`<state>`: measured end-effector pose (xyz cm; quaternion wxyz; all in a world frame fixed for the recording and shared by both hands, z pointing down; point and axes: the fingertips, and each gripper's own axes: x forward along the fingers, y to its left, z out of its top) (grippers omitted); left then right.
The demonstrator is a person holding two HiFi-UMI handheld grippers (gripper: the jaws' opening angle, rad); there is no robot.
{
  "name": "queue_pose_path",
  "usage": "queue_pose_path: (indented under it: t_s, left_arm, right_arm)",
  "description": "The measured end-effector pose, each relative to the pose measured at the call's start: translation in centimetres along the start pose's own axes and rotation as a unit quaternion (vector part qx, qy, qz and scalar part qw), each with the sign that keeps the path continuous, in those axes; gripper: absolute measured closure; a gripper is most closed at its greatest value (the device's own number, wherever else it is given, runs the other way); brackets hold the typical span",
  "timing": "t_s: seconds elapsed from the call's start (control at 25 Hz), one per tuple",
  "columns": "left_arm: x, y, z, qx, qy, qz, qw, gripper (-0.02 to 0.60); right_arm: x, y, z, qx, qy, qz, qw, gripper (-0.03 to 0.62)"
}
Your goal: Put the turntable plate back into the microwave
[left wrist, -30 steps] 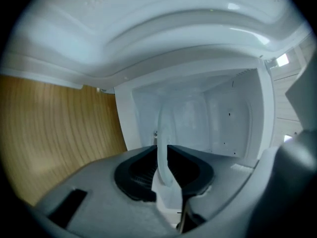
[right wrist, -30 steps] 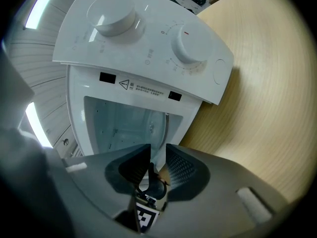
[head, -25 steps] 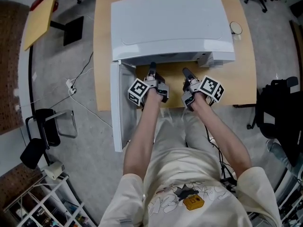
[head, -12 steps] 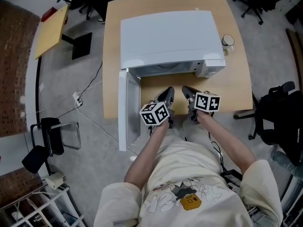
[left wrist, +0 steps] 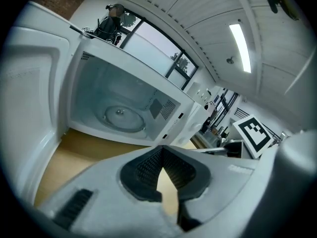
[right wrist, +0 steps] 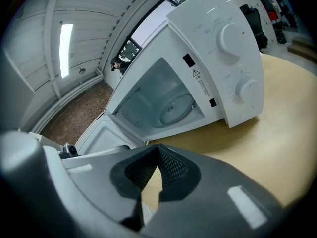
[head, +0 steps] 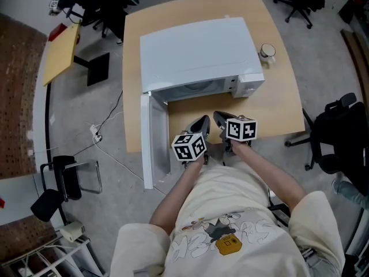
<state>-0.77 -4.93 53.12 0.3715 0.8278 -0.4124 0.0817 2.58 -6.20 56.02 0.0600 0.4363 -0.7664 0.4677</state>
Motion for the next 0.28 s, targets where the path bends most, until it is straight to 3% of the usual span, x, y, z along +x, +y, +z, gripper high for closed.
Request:
queue_pose_path:
  t_s: [0.28]
  left_arm:
    - [0.4, 1.4, 0.1, -0.019, 0.000, 0.004, 0.9998, 0.586]
  right_arm:
    - [1.2, 0.7, 0.9, -0.008, 0.002, 0.020, 1.000, 0.589]
